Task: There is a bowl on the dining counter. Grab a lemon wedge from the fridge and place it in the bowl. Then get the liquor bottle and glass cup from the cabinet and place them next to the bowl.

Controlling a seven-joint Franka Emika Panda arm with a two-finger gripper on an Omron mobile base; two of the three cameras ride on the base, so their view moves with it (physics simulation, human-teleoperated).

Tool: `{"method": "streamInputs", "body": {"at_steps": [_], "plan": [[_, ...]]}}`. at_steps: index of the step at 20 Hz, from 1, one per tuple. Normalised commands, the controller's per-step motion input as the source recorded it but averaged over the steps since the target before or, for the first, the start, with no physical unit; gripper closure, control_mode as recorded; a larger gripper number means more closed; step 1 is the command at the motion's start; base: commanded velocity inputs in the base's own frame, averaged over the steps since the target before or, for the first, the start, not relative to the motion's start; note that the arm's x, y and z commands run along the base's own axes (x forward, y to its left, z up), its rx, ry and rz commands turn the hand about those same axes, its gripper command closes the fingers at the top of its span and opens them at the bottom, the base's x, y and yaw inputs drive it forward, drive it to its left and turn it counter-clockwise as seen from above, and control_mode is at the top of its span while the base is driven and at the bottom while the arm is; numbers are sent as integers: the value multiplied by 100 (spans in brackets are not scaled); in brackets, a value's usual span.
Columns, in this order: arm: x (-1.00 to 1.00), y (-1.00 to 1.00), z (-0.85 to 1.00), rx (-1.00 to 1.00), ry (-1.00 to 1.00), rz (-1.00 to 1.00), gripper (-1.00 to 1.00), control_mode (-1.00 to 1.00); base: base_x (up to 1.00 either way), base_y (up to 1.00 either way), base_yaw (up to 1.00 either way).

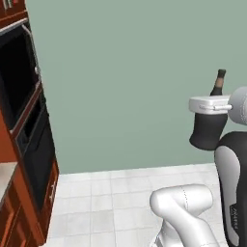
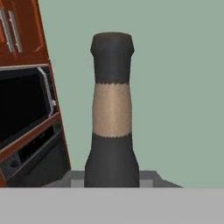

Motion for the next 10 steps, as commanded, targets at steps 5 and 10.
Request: {"method": "streamInputs", "body": {"at_steps": [5,10], "plan": [[0,0,0,0,0,0,100,100,63,-11,-57],[0,0,0,0,0,0,100,100,58,-11,-59]]}}
